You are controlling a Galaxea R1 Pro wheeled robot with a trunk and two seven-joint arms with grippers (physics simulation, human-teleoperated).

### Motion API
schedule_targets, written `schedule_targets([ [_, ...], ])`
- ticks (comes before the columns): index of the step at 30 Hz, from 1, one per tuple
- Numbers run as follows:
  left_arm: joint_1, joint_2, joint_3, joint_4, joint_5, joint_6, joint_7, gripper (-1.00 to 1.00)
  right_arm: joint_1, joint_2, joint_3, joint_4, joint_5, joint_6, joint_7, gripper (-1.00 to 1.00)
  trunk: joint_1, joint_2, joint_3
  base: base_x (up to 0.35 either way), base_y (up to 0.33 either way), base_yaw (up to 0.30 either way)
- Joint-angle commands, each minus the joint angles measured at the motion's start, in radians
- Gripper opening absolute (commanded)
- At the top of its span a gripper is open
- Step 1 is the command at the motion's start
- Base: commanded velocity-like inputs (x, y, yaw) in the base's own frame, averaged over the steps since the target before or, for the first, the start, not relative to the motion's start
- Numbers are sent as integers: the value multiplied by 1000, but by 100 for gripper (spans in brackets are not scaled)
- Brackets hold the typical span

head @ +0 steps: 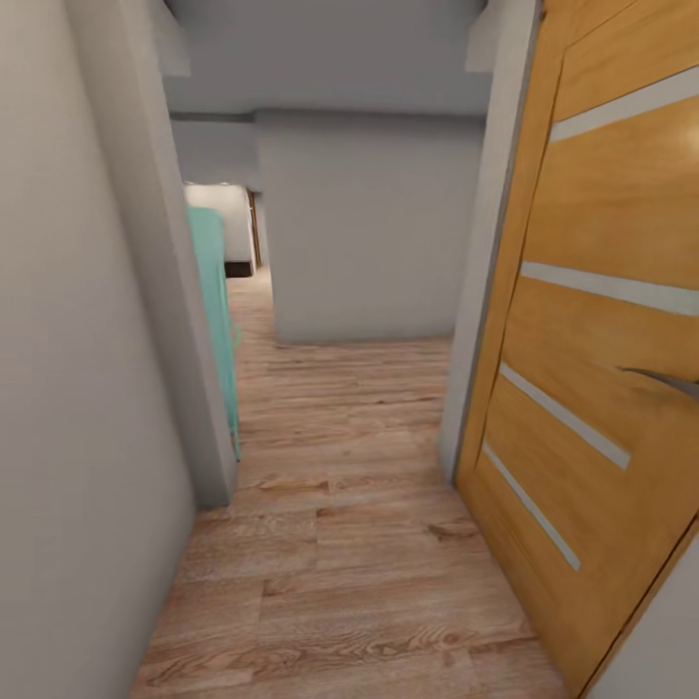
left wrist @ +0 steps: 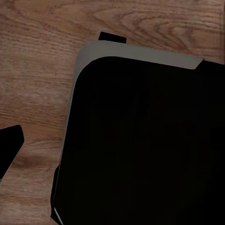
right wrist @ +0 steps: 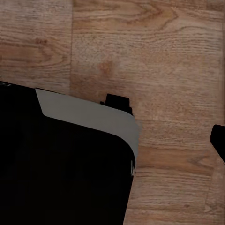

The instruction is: Move the two storage containers from the living room to the garage. In the garage, place one container on the floor and stack the other container on top of it (either order is fine).

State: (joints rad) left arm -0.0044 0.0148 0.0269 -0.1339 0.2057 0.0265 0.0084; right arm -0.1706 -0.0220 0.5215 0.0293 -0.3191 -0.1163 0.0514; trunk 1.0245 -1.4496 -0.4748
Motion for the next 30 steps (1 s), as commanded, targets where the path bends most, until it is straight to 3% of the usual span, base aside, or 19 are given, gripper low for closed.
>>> schedule_targets([
  [1,0,0,2,-1,5,3,1,100,-1,1,7,3,-10,-7,5,100,1,0,-1,323,-38,0],
  [16,0,1,2,0,10,4,-1,100,-1,6,6,3,-10,-10,5,100,1,0,-1,299,-176,0],
  [23,0,3,2,0,12,13,-1,100,-1,12,6,3,-9,-7,9,100,1,0,-1,318,-34,7],
  [30,0,4,2,0,11,13,-1,100,-1,9,7,3,-8,-8,9,100,1,0,-1,322,-1,182],
])
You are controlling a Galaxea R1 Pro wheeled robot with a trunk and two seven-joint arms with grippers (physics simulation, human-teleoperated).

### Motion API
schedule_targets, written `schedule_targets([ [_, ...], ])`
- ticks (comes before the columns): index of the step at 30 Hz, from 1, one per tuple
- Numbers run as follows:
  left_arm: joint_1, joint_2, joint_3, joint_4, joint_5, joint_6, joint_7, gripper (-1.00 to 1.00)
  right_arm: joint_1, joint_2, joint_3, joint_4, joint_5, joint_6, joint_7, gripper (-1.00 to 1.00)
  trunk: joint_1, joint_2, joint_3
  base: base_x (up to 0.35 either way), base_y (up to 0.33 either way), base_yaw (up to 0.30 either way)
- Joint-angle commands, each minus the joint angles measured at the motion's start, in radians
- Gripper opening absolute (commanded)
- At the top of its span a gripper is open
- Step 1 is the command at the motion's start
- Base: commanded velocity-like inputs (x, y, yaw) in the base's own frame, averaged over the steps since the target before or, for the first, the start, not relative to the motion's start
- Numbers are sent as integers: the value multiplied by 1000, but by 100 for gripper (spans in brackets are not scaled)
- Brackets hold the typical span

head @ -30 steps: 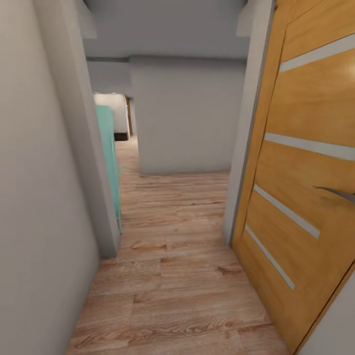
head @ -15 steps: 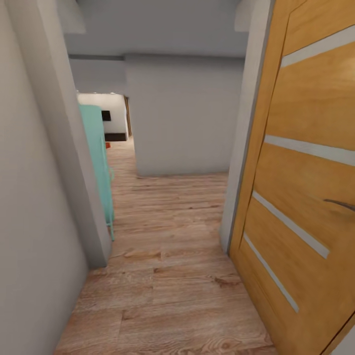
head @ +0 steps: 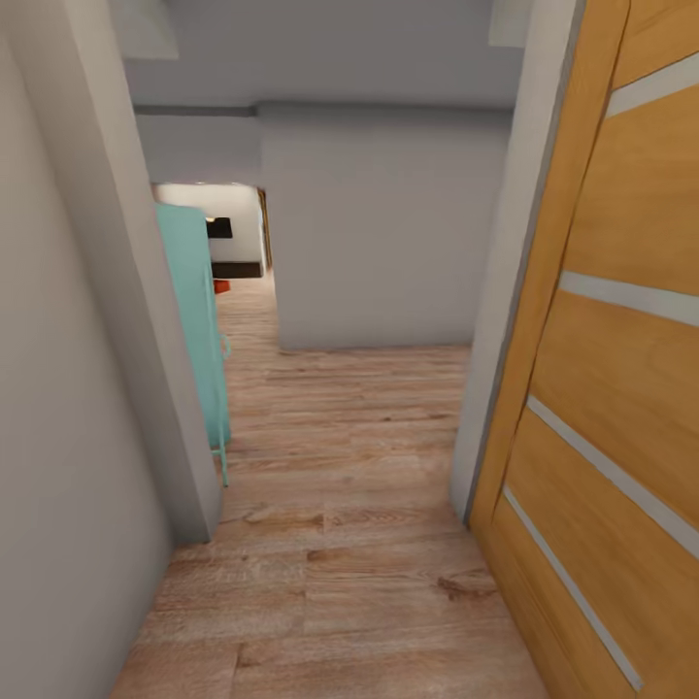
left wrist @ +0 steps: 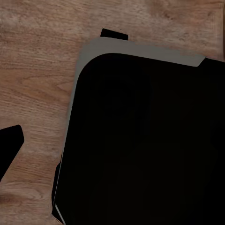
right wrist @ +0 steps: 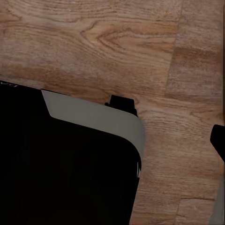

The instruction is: Move the two storage containers from the living room to the garage. In the garage, place one container on the floor and stack the other container on top of it (either order is fine).

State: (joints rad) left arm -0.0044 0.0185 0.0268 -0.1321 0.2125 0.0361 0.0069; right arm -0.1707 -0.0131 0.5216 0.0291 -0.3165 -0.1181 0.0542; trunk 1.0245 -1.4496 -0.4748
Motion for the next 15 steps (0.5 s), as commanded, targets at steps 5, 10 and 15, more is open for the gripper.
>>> schedule_targets([
  [5,0,0,2,-1,5,4,1,100,-1,0,6,3,-11,-7,6,100,1,0,-1,323,0,41],
  [10,0,0,2,-1,5,5,1,100,-1,0,5,3,-14,-6,6,100,1,0,-1,323,0,5],
  [15,0,0,2,-1,5,5,1,100,-1,-2,5,3,-13,-6,5,100,1,0,-1,323,0,0],
])
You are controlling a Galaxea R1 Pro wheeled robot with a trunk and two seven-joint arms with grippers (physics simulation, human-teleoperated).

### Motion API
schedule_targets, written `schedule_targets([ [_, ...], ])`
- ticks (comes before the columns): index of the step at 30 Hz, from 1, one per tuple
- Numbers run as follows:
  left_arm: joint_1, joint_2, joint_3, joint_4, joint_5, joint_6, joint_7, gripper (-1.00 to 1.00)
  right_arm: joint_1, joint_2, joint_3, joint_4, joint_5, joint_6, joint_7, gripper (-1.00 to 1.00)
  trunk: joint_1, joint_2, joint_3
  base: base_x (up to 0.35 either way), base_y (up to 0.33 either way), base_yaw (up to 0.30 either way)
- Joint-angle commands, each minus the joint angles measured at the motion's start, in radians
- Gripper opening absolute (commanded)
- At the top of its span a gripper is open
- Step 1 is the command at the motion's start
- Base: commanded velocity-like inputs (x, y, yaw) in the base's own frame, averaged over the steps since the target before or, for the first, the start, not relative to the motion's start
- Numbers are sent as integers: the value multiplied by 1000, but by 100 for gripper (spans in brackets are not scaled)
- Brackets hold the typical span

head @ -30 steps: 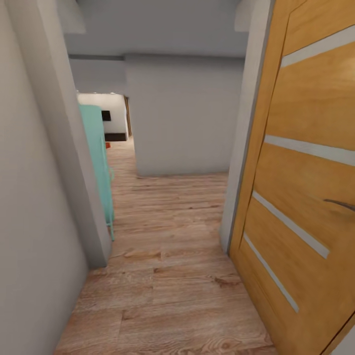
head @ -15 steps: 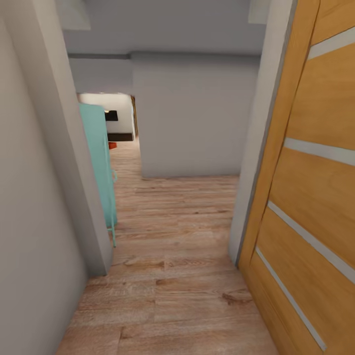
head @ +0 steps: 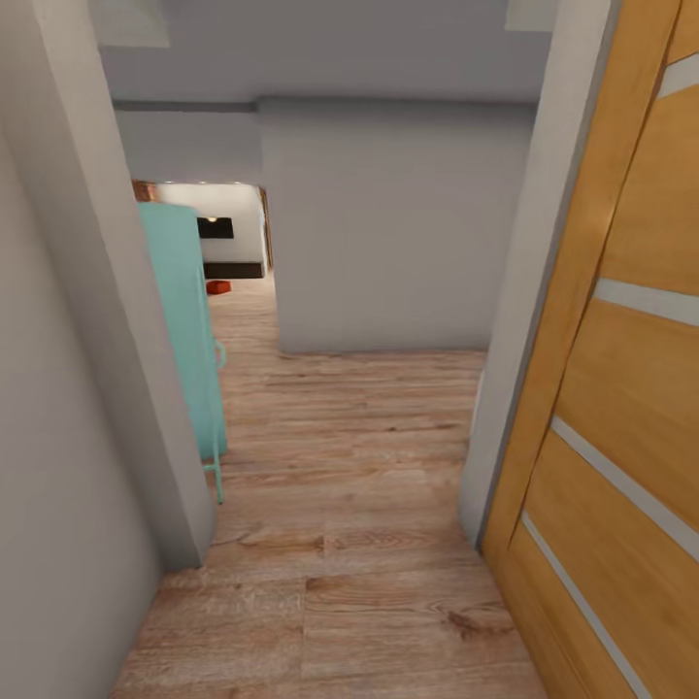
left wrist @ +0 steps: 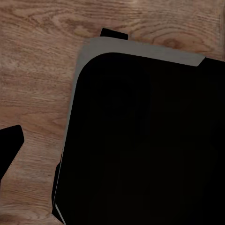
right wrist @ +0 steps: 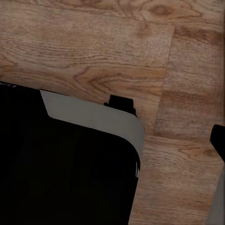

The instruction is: Move the two storage containers from the living room to the garage. In the garage, place one container on the floor and stack the other container on top of it (either order is fine).

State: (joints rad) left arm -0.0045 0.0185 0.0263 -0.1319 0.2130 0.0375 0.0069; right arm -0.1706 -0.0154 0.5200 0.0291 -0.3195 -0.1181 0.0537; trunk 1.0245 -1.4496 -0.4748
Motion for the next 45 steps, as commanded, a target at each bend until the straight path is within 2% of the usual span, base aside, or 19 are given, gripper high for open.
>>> schedule_targets([
  [1,0,0,2,-2,5,4,1,100,-1,0,7,3,-10,-6,5,100,1,0,-1,323,0,0],
  [38,0,-2,1,-2,3,3,1,100,-1,7,5,3,-8,-7,5,100,1,0,-1,323,0,0],
  [45,0,-2,2,-2,2,2,1,100,-1,2,4,3,-9,-7,10,100,1,0,-1,323,0,0],
])
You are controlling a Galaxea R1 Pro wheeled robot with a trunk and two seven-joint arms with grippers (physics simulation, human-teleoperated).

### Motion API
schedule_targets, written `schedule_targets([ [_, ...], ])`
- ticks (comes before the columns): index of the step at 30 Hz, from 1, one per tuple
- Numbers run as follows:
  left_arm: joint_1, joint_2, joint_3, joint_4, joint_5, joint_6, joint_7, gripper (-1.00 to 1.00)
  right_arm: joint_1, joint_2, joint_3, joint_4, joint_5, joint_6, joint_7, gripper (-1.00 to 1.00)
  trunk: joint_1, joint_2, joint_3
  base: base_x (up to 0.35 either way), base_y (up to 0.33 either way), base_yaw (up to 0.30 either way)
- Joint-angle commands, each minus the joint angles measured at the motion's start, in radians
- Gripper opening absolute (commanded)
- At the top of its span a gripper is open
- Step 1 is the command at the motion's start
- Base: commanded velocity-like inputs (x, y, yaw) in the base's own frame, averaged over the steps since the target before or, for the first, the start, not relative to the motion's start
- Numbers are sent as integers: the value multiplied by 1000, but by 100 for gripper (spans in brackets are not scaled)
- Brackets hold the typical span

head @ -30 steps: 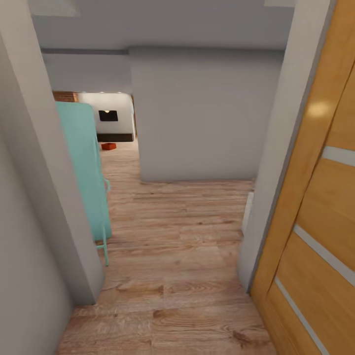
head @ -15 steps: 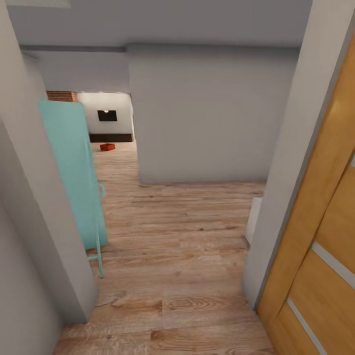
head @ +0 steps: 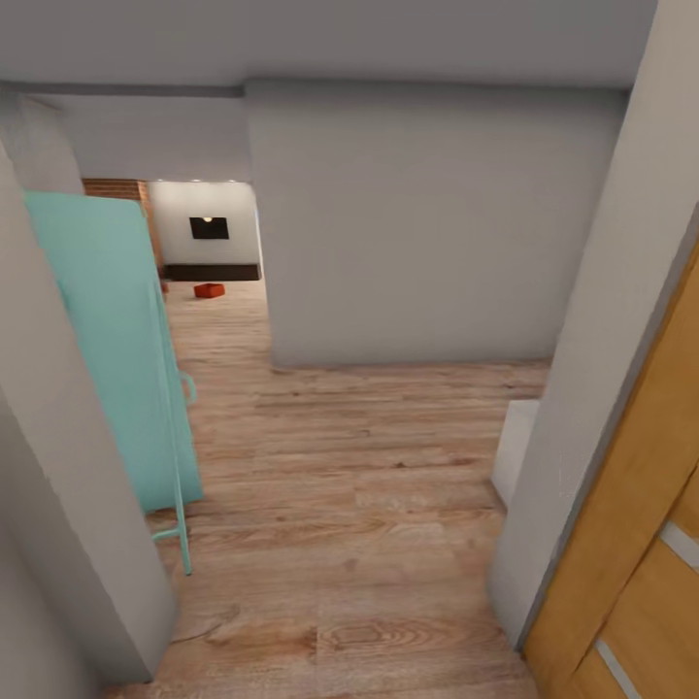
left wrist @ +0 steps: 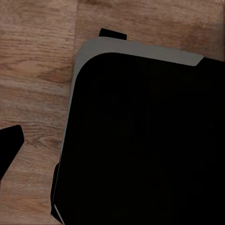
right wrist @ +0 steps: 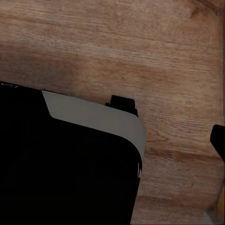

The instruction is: Move the two storage containers from the living room to the garage. In the garage, place one container on the floor and stack the other container on top of it (either order is fine).

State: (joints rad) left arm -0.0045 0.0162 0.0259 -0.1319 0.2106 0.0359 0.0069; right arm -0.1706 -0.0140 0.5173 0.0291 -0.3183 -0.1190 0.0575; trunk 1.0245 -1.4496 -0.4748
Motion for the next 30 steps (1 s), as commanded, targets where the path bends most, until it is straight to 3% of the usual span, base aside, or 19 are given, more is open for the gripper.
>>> schedule_targets([
  [1,0,0,2,-2,5,4,1,100,-1,0,7,3,-9,-6,7,100,1,0,-1,323,0,0],
  [14,0,-1,2,-1,4,3,1,100,-1,-10,12,3,-4,-8,11,100,1,0,-1,323,0,172],
  [30,0,-1,2,-1,4,3,1,100,-1,-7,11,3,-11,-7,1,100,1,0,-1,323,0,10],
])
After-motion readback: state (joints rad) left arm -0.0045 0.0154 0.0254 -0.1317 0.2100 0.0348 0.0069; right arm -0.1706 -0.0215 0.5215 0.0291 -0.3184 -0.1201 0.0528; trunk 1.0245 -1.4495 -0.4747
